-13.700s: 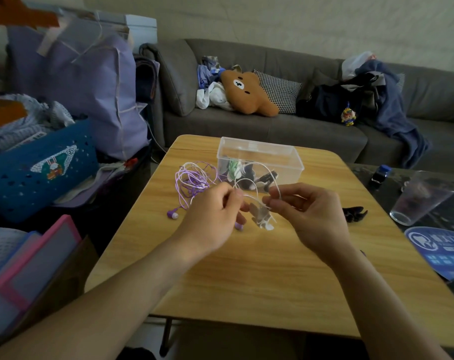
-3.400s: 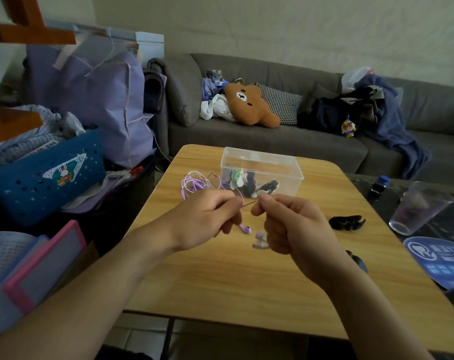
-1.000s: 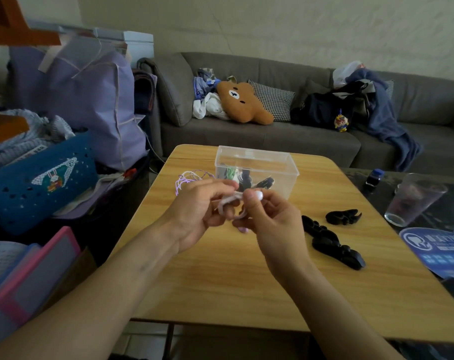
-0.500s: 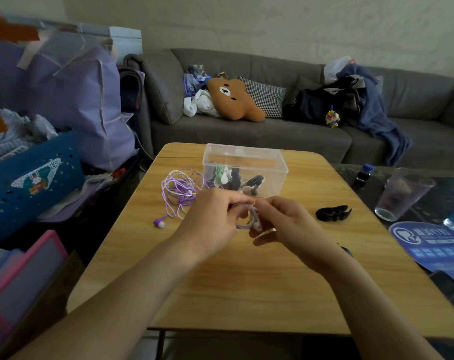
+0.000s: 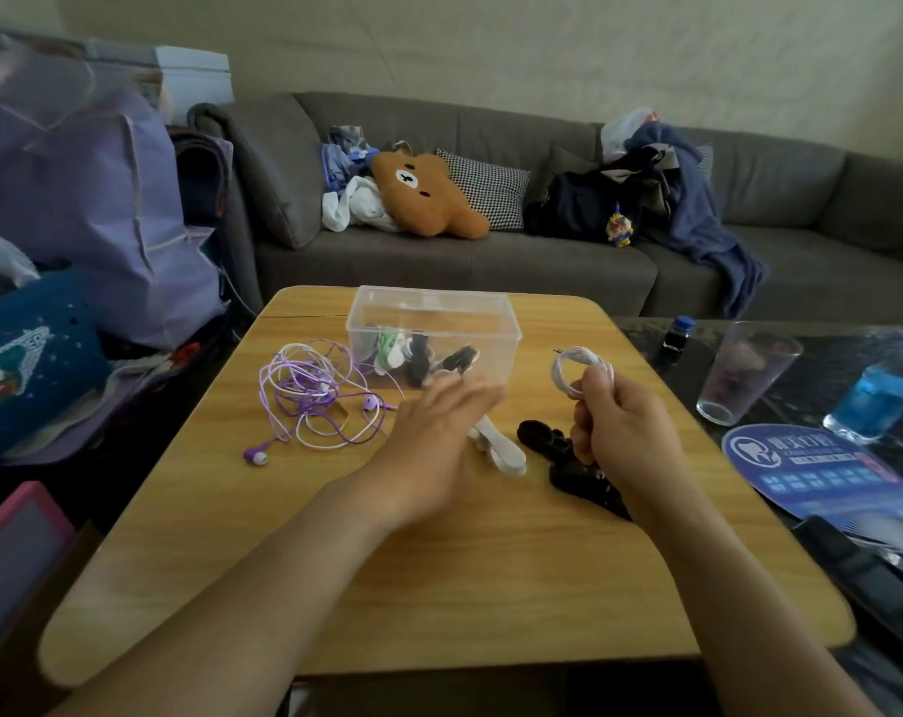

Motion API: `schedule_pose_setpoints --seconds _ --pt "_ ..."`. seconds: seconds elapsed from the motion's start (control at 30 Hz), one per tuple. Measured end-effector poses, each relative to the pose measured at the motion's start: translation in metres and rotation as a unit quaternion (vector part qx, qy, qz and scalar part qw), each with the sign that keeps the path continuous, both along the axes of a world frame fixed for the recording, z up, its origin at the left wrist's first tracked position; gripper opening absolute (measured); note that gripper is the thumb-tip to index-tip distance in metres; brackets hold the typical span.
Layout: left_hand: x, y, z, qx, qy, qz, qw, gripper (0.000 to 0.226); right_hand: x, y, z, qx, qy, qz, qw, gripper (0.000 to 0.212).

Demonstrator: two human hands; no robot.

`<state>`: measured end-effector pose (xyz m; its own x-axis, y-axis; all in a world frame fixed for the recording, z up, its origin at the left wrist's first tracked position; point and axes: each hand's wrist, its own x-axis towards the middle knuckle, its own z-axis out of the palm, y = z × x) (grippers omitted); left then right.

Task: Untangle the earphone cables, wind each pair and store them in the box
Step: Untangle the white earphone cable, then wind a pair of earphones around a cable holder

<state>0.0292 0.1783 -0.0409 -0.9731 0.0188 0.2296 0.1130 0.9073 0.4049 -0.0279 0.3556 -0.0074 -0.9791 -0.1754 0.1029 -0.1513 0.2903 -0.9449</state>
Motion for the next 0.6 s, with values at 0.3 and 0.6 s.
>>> schedule_pose_setpoints --seconds 0.3,0.6 --pt "-0.009 0.004 -0.007 0.094 0.028 0.031 0.995 0.019 0.001 0.000 -0.007 -0.023 -0.009 0.024 0.999 0.039" --pt "0.012 -0.006 0.014 0.511 -0.061 0.028 0.857 0.019 0.010 -0.012 -0.007 -0.092 -0.085 0.084 0.989 0.042"
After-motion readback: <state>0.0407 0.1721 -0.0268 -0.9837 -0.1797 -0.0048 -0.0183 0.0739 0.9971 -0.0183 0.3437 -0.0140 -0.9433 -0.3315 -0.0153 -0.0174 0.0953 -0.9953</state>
